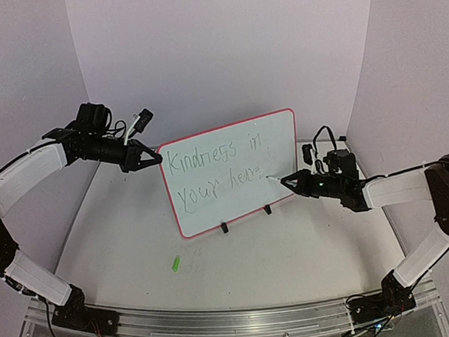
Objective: Write a sentence on the whiteboard
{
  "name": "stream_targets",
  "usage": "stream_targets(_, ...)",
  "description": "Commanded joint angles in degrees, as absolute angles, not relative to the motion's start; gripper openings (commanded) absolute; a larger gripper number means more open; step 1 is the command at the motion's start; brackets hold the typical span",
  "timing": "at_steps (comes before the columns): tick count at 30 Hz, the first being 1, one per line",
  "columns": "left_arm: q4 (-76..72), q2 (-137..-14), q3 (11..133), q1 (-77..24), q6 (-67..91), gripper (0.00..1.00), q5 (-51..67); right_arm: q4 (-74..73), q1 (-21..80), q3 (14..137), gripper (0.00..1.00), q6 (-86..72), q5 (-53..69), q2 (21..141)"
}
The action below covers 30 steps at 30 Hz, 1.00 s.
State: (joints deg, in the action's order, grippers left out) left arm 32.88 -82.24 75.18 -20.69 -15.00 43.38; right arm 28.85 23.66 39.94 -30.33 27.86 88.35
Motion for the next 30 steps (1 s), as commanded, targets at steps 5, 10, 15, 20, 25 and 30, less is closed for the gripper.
stream_targets(5, 33.8, -81.1, 75.7, -21.5, -15.8, 0.00, 43.9, 29.8, 23.5, 42.1, 0.00, -29.1, 27.6, 90.0)
stream_targets(10, 33.9, -81.0, 75.7, -21.5, -15.9, 0.00, 43.8, 29.8, 23.5, 42.6, 0.00, -29.0, 27.4, 90.5)
stream_targets(15, 33.9, -80.9, 75.7, -21.5, -15.8, 0.00, 43.8, 29.8, 23.5, 42.6, 0.00, -28.8, 27.1, 90.6)
stream_targets(20, 33.8, -80.9, 75.7, -21.5, -15.9, 0.00, 43.7, 29.7, 23.5, 42.3, 0.00, -28.9, 27.2, 89.9)
stream_targets(25, 33.9, -80.8, 75.7, -21.5, -15.9, 0.00, 43.7, 28.4, 23.6, 39.4, 0.00, -29.2, 28.0, 84.4)
stream_targets(30, 33.8, -81.0, 75.7, -21.6, -15.8, 0.00, 44.1, 26.1, 23.7, 40.4, 0.00, -28.2, 30.6, 82.2)
